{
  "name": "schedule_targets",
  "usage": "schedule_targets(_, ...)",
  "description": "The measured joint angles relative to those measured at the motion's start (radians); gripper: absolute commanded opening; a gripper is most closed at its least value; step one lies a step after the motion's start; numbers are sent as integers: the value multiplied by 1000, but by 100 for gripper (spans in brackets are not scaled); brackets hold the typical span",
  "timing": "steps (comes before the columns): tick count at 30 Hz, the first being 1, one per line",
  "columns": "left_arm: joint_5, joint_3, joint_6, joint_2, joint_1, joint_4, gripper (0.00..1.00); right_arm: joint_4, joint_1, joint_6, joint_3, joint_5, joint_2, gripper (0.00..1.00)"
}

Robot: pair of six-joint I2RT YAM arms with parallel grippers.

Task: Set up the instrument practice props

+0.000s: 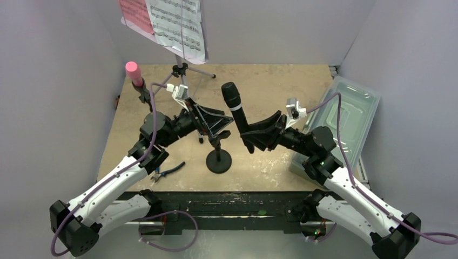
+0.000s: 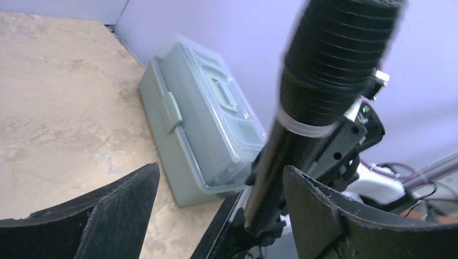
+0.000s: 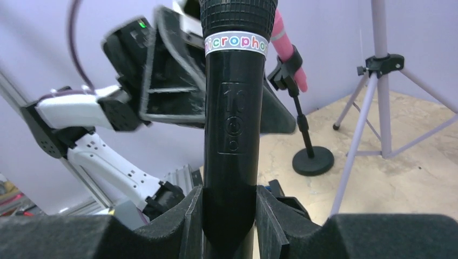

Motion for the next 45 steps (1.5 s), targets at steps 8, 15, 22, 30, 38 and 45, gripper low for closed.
schedule_targets(8, -35, -205, -261, 48, -16, 429, 84, 121, 27, 75, -78, 23, -65, 0)
schedule_targets(15, -11, -206, -323, 134, -123, 741, 78, 154, 30, 100, -96, 75, -89, 0)
schedule_targets(22, -14, -195, -269, 174, -210, 793, 48, 197, 38, 137, -101, 85, -84, 0)
schedule_targets(30, -50, -171, -183, 178, -229, 687, 48, 135, 44, 130, -101, 95, -119, 0)
schedule_targets(38, -51, -122, -176, 216, -230, 679, 28, 113, 44, 127, -101, 112, -121, 39)
schedule_targets(45, -82, -64, -48, 180, -230, 457, 5, 14, 49, 83, -85, 138, -121, 80)
